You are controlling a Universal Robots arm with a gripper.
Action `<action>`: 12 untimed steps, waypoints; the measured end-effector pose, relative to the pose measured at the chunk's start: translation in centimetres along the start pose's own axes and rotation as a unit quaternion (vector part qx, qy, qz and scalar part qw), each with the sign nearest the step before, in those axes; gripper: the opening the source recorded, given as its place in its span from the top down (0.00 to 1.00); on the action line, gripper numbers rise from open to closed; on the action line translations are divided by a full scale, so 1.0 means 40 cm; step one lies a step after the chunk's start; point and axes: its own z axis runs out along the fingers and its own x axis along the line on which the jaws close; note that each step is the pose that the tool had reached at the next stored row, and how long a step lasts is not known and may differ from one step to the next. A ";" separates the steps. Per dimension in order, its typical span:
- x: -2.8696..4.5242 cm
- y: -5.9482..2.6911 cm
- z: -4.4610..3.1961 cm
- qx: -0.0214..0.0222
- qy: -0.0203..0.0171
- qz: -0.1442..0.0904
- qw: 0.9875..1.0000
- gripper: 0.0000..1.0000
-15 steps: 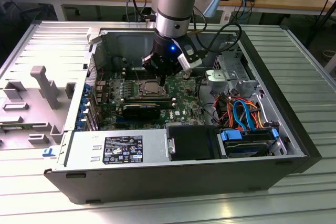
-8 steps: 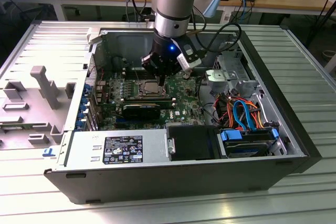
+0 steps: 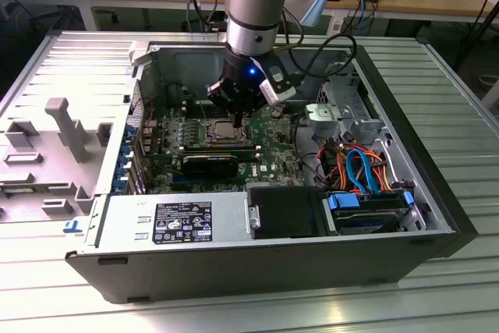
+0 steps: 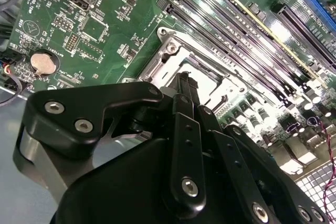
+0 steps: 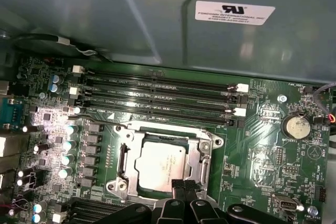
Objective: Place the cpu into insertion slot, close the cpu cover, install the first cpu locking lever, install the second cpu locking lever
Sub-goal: 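Install the first cpu locking lever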
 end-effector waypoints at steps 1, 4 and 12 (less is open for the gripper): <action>0.002 0.000 0.000 0.000 0.000 0.000 1.000 0.89; 0.015 0.002 0.001 0.000 -0.001 0.000 1.000 0.89; 0.058 0.007 0.005 -0.002 -0.002 0.000 1.000 0.89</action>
